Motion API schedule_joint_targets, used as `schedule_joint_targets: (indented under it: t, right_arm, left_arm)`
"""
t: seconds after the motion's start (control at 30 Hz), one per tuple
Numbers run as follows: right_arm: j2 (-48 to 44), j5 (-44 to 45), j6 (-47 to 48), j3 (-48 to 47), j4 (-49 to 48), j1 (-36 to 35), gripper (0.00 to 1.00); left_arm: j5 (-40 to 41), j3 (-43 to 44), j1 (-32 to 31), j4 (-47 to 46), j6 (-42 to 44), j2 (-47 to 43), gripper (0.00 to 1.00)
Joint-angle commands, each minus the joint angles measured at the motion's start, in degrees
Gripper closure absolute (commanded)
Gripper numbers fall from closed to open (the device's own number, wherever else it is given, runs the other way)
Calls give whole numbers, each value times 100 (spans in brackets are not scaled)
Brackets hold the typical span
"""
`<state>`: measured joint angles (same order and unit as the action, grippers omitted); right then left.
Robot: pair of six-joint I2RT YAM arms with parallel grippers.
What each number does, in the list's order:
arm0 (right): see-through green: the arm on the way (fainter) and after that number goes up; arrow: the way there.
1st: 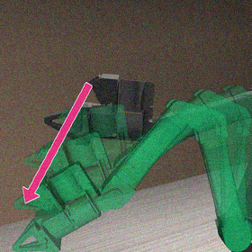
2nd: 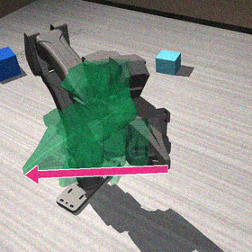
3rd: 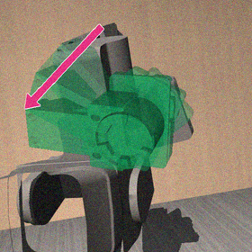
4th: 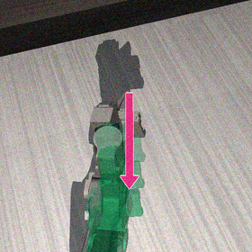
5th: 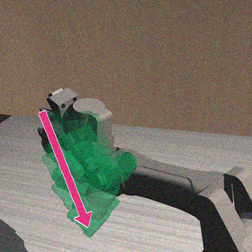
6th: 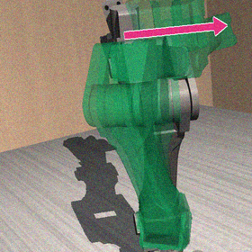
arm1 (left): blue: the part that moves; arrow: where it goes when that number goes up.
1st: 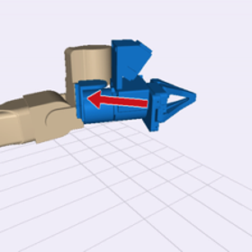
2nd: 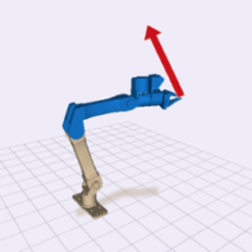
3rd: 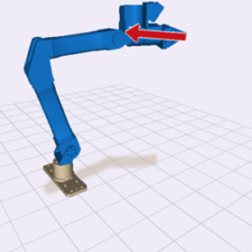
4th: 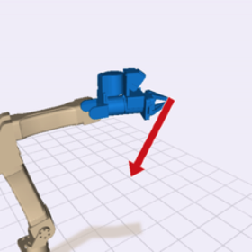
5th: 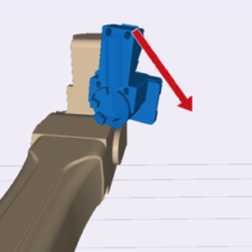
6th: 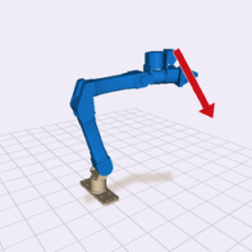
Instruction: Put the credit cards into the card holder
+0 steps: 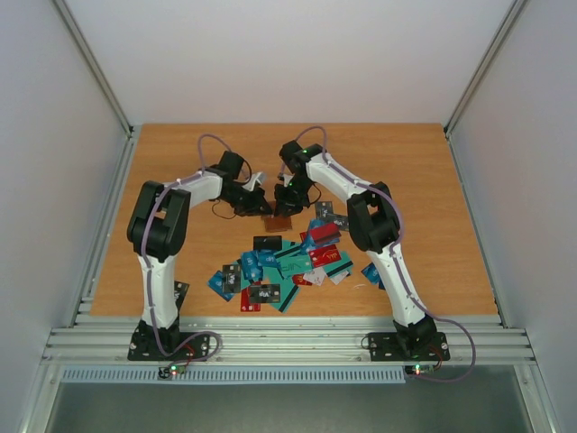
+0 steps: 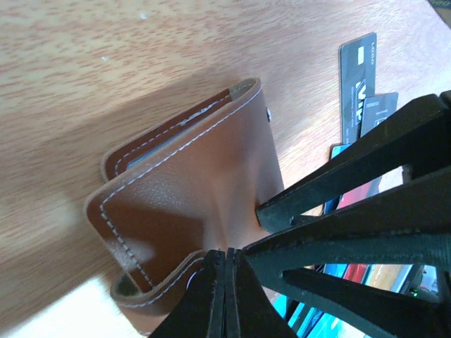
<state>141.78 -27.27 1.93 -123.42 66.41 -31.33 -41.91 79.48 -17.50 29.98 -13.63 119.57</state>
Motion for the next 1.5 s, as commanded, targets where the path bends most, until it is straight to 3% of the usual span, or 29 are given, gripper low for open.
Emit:
schedule_joint_targets:
  t: [0.0,0.17,0.33,0.63,1.17,1.47]
  right_arm:
    - [607,399,-53,208,221,5,75]
    - [631,367,-53,215,219,30,75]
    - [620,372,-53,221,219,31,75]
    - [646,337,-105,212,198,39,75]
    - [651,362,-67,204,230,56,75]
    - [667,348,-35,219,238,57,75]
  left_arm:
    - [-257,-148,-17,-480,-168,85,100]
    - [-184,-286,131,-510,-296,-339,98]
    - [675,-124,206,316,-34,-901,92]
    - [1485,585,-118,1357,691,-329,89]
    - [1866,1008,-412,1504,671,298,79]
    - [1141,850,-456,1115,814,514,70]
